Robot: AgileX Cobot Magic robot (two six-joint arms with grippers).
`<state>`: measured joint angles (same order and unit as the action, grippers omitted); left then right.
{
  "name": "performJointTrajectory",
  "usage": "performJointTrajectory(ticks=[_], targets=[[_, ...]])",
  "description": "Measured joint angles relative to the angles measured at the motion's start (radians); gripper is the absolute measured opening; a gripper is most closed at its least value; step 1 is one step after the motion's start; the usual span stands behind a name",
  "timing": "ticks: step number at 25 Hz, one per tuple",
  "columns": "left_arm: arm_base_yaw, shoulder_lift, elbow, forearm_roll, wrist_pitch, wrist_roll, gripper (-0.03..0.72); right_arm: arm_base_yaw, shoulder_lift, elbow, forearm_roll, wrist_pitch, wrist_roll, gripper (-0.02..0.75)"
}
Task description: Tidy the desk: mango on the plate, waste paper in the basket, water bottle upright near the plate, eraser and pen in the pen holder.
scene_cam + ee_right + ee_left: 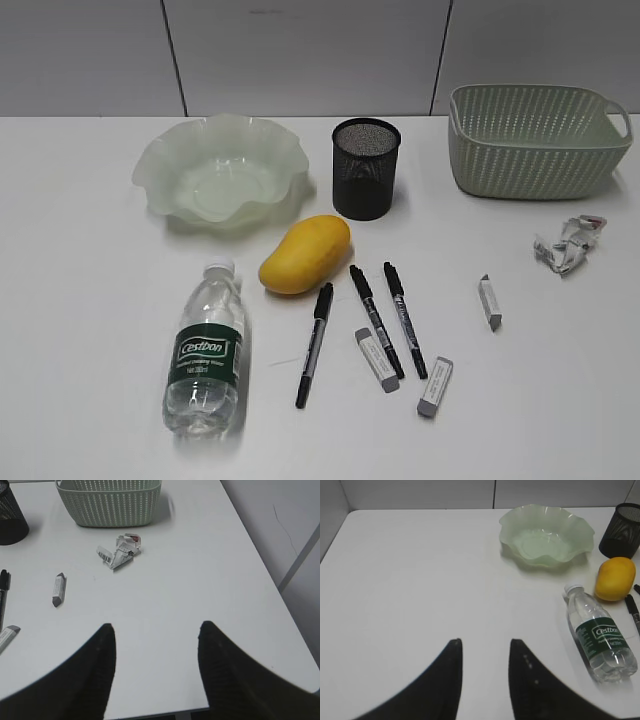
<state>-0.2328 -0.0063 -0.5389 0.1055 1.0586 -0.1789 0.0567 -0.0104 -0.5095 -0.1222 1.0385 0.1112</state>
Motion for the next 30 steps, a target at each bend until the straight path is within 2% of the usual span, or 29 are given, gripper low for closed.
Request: performJointTrajectory(ticks=[30], targets=[[0.0, 0.0, 0.0, -0.002, 0.0, 0.0, 0.237, 0.0, 0.0, 0.0, 0.0, 0.0, 0.0, 0.424]])
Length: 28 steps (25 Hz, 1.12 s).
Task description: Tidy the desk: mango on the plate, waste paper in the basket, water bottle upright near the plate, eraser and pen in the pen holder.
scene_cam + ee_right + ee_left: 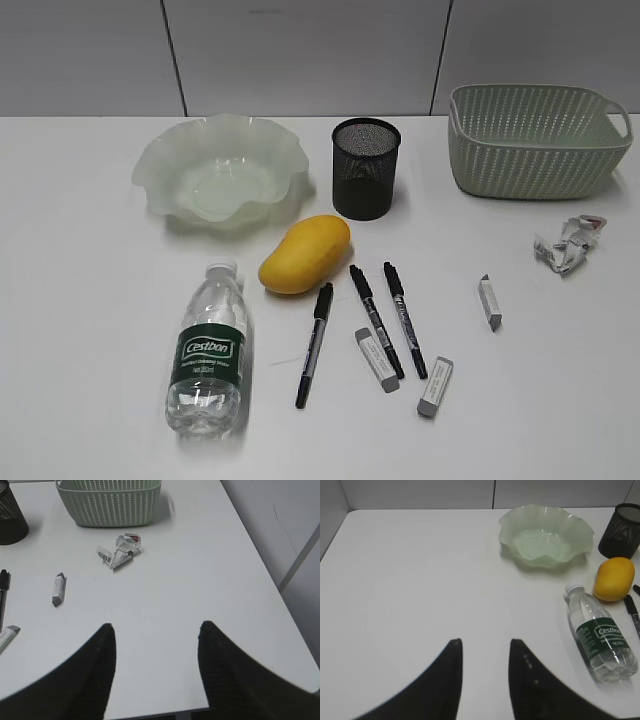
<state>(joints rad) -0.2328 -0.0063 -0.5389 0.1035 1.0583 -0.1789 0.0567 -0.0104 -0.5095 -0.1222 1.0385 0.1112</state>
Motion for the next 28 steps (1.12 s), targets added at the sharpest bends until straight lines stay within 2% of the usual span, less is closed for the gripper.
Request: performJointTrajectory(ticks=[3, 5, 8, 11, 13, 14, 16, 18, 20, 22, 24, 26, 28], targets=[[0.0, 0.023, -0.001, -0.038, -0.005, 0.014, 0.24, 0.0, 0.0, 0.0, 0.0, 0.0, 0.0, 0.424], [0.0, 0.081, -0.011, -0.104, -0.029, 0.078, 0.255, 0.0, 0.0, 0.0, 0.0, 0.0, 0.0, 0.424], [0.0, 0.227, -0.022, -0.292, -0.176, 0.294, 0.313, 0.0, 0.0, 0.0, 0.0, 0.0, 0.0, 0.424], [0.0, 0.441, -0.027, -0.575, -0.359, 0.575, 0.476, 0.0, 0.0, 0.0, 0.0, 0.0, 0.0, 0.424], [0.0, 0.628, -0.042, -0.765, -0.413, 0.743, 0.581, 0.0, 0.0, 0.0, 0.0, 0.0, 0.0, 0.424], [0.0, 0.733, -0.058, -0.827, -0.414, 0.821, 0.614, 0.0, 0.0, 0.0, 0.0, 0.0, 0.0, 0.424], [-0.017, 0.94, -0.109, -0.899, -0.417, 0.903, 0.638, 0.0, 0.0, 0.0, 0.0, 0.0, 0.0, 0.424], [-0.083, 1.102, -0.176, -0.888, -0.448, 0.929, 0.639, 0.0, 0.0, 0.0, -0.001, 0.001, 0.0, 0.424], [-0.183, 1.257, -0.257, -0.813, -0.52, 0.899, 0.634, 0.0, 0.0, 0.0, 0.0, 0.001, 0.0, 0.424], [-0.307, 1.388, -0.35, -0.673, -0.594, 0.793, 0.63, 0.0, 0.0, 0.0, 0.0, 0.001, 0.0, 0.424], [-0.401, 1.53, -0.441, -0.507, -0.622, 0.618, 0.629, 0.0, 0.0, 0.0, 0.0, 0.001, 0.0, 0.424], [-0.466, 1.658, -0.544, -0.345, -0.604, 0.458, 0.629, 0.0, 0.0, 0.0, 0.0, 0.001, 0.0, 0.424], [-0.493, 1.788, -0.642, -0.242, -0.556, 0.34, 0.63, 0.0, 0.0, 0.0, 0.0, 0.001, 0.0, 0.424]])
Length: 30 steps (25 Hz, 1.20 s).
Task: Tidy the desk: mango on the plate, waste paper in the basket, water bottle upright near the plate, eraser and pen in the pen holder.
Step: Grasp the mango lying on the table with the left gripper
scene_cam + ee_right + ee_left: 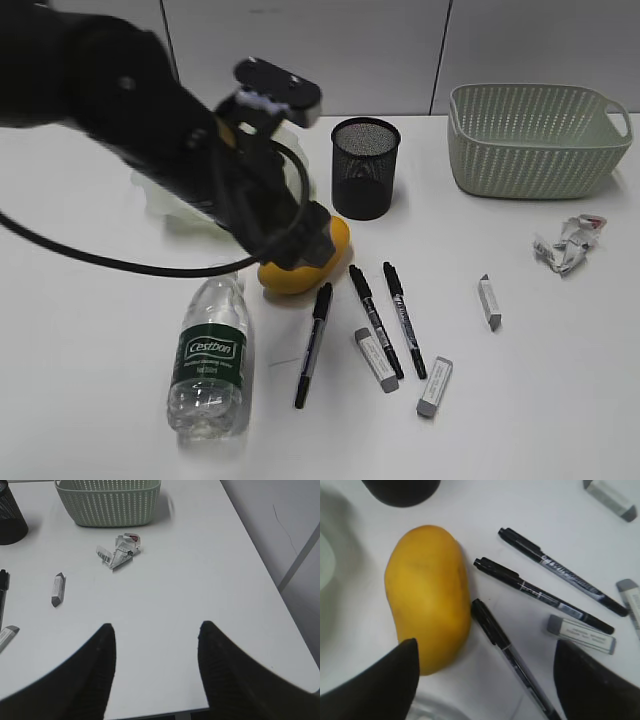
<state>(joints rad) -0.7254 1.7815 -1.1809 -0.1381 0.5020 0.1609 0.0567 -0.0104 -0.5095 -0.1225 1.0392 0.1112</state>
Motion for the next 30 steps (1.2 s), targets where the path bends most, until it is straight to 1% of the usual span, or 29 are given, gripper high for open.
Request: performJointTrajectory(ticks=[2, 5, 9, 11, 13, 23, 26, 28, 30], targets=[[-0.008, 0.097, -0.099, 0.054, 0.064, -0.044, 0.636, 0.0, 0.0, 0.0, 0.0, 0.0, 0.0, 0.424], [-0.008, 0.202, -0.213, 0.09, 0.122, -0.07, 0.642, 0.0, 0.0, 0.0, 0.0, 0.0, 0.0, 0.424], [-0.009, 0.275, -0.302, 0.189, 0.146, -0.139, 0.644, 0.0, 0.0, 0.0, 0.0, 0.0, 0.0, 0.424], [-0.009, 0.291, -0.314, 0.232, 0.139, -0.161, 0.645, 0.0, 0.0, 0.0, 0.0, 0.0, 0.0, 0.424], [-0.009, 0.302, -0.315, 0.249, 0.123, -0.161, 0.645, 0.0, 0.0, 0.0, 0.0, 0.0, 0.0, 0.424], [-0.007, 0.382, -0.315, 0.268, 0.09, -0.199, 0.633, 0.0, 0.0, 0.0, 0.0, 0.0, 0.0, 0.424], [-0.007, 0.388, -0.316, 0.275, 0.086, -0.203, 0.62, 0.0, 0.0, 0.0, 0.0, 0.0, 0.0, 0.424], [-0.007, 0.389, -0.316, 0.28, 0.086, -0.203, 0.596, 0.0, 0.0, 0.0, 0.0, 0.0, 0.0, 0.424], [-0.007, 0.389, -0.316, 0.279, 0.087, -0.203, 0.597, 0.0, 0.0, 0.0, 0.0, 0.0, 0.0, 0.424]])
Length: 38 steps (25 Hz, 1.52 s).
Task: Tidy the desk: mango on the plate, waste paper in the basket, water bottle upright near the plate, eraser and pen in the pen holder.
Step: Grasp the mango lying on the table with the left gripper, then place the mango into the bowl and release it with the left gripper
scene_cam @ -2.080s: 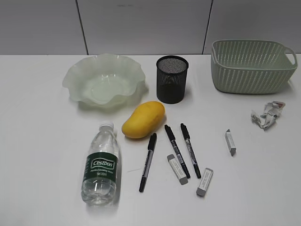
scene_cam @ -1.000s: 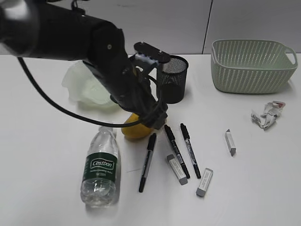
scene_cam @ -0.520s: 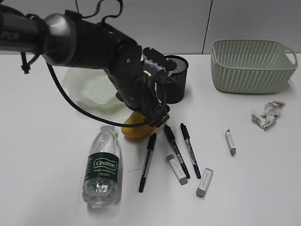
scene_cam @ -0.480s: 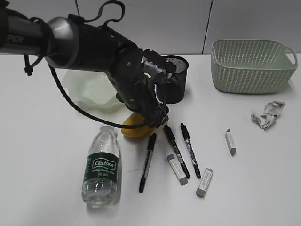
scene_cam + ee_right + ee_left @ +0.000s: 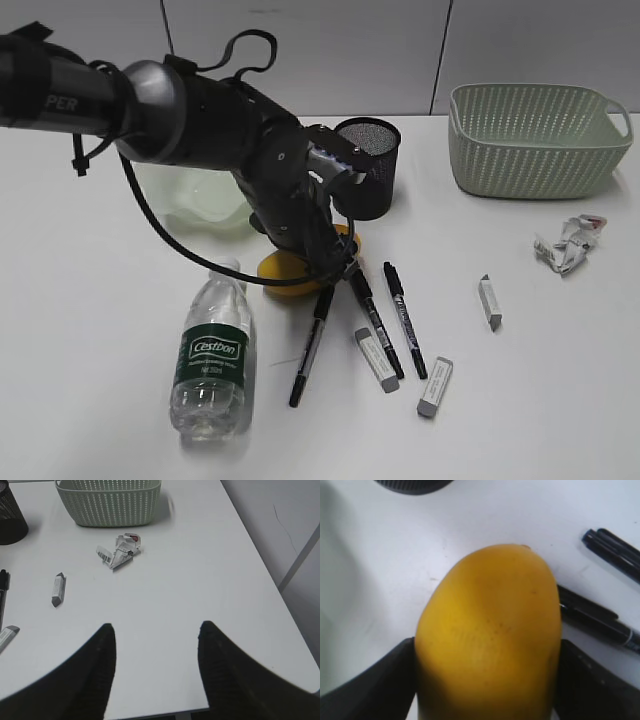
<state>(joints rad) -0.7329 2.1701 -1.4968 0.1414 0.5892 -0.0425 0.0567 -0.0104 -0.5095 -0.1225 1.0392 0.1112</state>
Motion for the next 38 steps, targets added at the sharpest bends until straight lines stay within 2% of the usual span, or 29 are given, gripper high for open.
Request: performJointTrajectory(ticks=[4, 8, 12, 16, 18, 24, 26, 31, 34, 38], targets=[[0.0, -0.057, 0.001, 0.004, 0.014, 0.0, 0.597, 0.0, 0.0, 0.0, 0.0, 0.0, 0.0, 0.424], [0.027, -0.211, 0.001, 0.004, -0.081, 0.0, 0.597, 0.0, 0.0, 0.0, 0.0, 0.0, 0.0, 0.424], [0.146, -0.293, -0.004, 0.009, -0.208, 0.0, 0.597, 0.0, 0.0, 0.0, 0.0, 0.0, 0.0, 0.424], [0.288, -0.221, -0.007, -0.009, -0.286, 0.0, 0.595, 0.0, 0.0, 0.0, 0.0, 0.0, 0.0, 0.424], [0.317, -0.157, -0.007, -0.012, -0.303, 0.0, 0.595, 0.0, 0.0, 0.0, 0.0, 0.0, 0.0, 0.424], [0.316, -0.02, -0.001, -0.021, -0.316, 0.0, 0.617, 0.0, 0.0, 0.0, 0.0, 0.0, 0.0, 0.424], [0.316, -0.011, 0.0, -0.022, -0.321, 0.0, 0.661, 0.0, 0.0, 0.0, 0.0, 0.0, 0.0, 0.424], [0.317, -0.022, 0.0, -0.019, -0.306, 0.0, 0.669, 0.0, 0.0, 0.0, 0.0, 0.0, 0.0, 0.424], [0.317, -0.066, 0.0, -0.018, -0.226, 0.0, 0.661, 0.0, 0.0, 0.0, 0.0, 0.0, 0.0, 0.424], [0.317, -0.195, 0.013, -0.02, -0.1, 0.0, 0.591, 0.0, 0.0, 0.0, 0.0, 0.0, 0.0, 0.424]])
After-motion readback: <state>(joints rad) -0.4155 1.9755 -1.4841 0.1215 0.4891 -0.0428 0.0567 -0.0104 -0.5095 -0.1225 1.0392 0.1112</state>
